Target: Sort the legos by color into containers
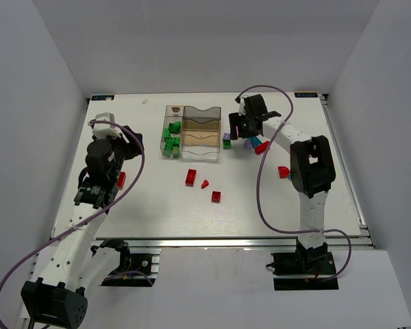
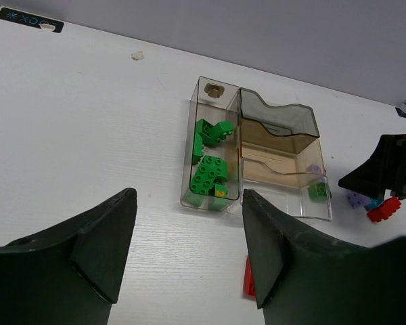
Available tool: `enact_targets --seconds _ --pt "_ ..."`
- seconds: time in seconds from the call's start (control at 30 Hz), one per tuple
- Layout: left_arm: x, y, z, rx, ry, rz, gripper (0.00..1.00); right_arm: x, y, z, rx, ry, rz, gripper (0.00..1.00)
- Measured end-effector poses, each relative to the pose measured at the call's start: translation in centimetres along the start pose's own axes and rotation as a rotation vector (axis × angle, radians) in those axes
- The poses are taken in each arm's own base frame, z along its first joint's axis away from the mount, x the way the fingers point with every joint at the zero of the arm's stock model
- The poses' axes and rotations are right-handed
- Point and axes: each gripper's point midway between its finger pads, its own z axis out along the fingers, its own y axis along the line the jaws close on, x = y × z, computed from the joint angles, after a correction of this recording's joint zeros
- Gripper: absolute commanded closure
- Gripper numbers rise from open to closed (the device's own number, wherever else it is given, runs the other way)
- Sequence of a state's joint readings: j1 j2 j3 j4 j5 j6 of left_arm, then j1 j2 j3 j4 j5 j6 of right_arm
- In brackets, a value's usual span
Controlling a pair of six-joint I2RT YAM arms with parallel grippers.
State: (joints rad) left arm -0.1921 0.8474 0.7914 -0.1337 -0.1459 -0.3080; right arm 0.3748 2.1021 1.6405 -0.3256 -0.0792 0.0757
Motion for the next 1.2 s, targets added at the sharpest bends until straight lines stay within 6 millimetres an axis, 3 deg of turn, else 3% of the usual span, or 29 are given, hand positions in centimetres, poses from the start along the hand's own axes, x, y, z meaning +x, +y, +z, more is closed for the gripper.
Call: enact_targets --seconds 0.2,0.67,1.2 --pt "0.0 0.0 0.0 0.0 0.0 0.0 0.27 0.0 -0.3 0.7 0.012 0.01 0.039 0.24" --pt "0.1 0.0 0.1 -0.002 0.003 0.0 0.27 1.2 0.6 3.0 -0.04 0.056 0.086 0.25" --pt "0.4 0.1 0.3 -0.004 0.012 0.002 0.27 1.4 2.3 3.0 -0.124 0.069 0.101 0.27"
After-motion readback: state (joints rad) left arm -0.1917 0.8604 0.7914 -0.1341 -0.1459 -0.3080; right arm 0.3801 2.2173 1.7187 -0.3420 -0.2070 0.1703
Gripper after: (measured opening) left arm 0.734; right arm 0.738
